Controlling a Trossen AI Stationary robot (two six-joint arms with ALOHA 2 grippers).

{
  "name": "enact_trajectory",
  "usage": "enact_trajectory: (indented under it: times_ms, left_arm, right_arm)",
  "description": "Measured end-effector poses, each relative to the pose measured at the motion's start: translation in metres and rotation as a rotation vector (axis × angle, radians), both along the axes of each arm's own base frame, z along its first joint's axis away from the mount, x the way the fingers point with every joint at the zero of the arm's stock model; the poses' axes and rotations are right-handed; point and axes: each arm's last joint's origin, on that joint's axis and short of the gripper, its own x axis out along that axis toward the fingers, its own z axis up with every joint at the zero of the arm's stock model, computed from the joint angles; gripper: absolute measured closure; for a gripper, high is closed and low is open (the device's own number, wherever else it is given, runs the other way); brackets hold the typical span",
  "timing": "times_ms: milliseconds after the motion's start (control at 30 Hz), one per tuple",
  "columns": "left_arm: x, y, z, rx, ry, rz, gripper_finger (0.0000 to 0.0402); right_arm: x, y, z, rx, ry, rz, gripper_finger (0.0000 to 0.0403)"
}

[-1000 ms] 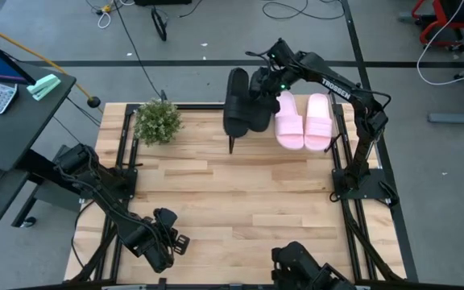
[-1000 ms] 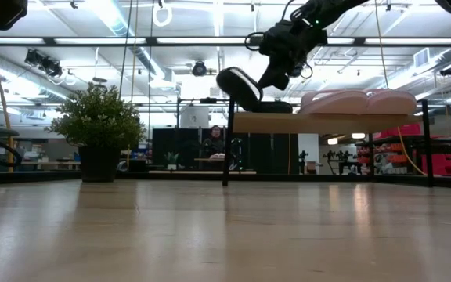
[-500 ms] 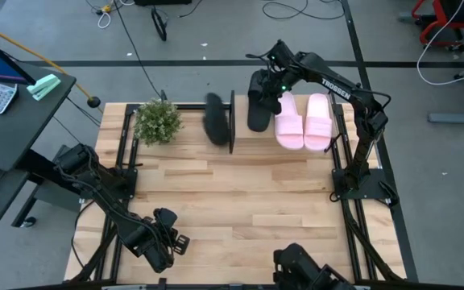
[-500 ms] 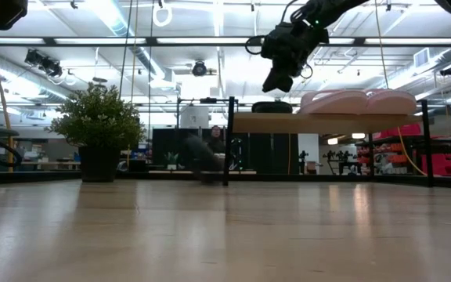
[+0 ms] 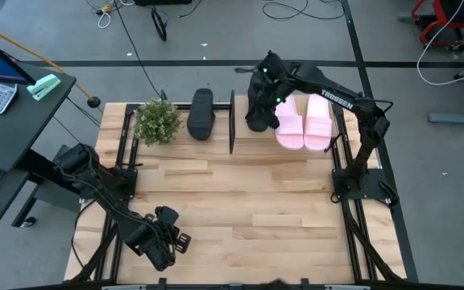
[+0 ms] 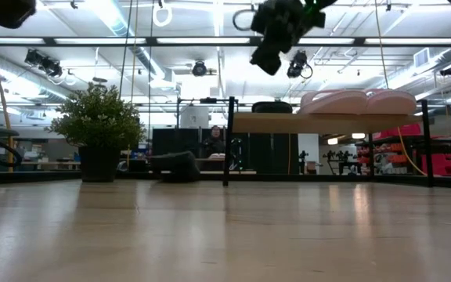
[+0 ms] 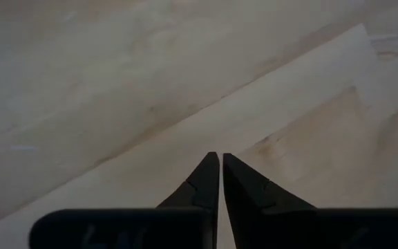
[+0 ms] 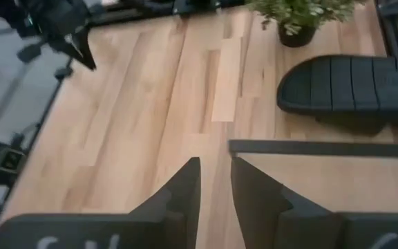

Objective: Pick and place slides into the shelf
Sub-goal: Adjust the slippers

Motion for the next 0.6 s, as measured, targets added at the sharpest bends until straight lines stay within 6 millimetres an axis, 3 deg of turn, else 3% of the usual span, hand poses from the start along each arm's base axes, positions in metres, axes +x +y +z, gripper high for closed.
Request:
enact_trajectory:
  times_ms: [167,300,433,600]
  left_arm:
    - [0.010,0.010,0.000,0.020,0.008,-0.001,0.0382]
    - [0.022,0.023,0.000,0.051,0.019,-0.018,0.0385]
    - [0.034,0.038,0.000,0.096,0.040,-0.069,0.0380]
    - [0.048,0.060,0.000,0.152,0.075,-0.126,0.0371]
  right_arm:
    - [0.006,0.033,0.014,-0.153,0.048,-0.006,0.0316]
    - [-0.005,0.053,0.025,-0.314,0.165,-0.088,0.0316]
    - [-0.019,0.058,0.030,-0.354,0.208,-0.126,0.0316]
    - [-0.023,0.055,0.017,-0.351,0.249,-0.122,0.0314]
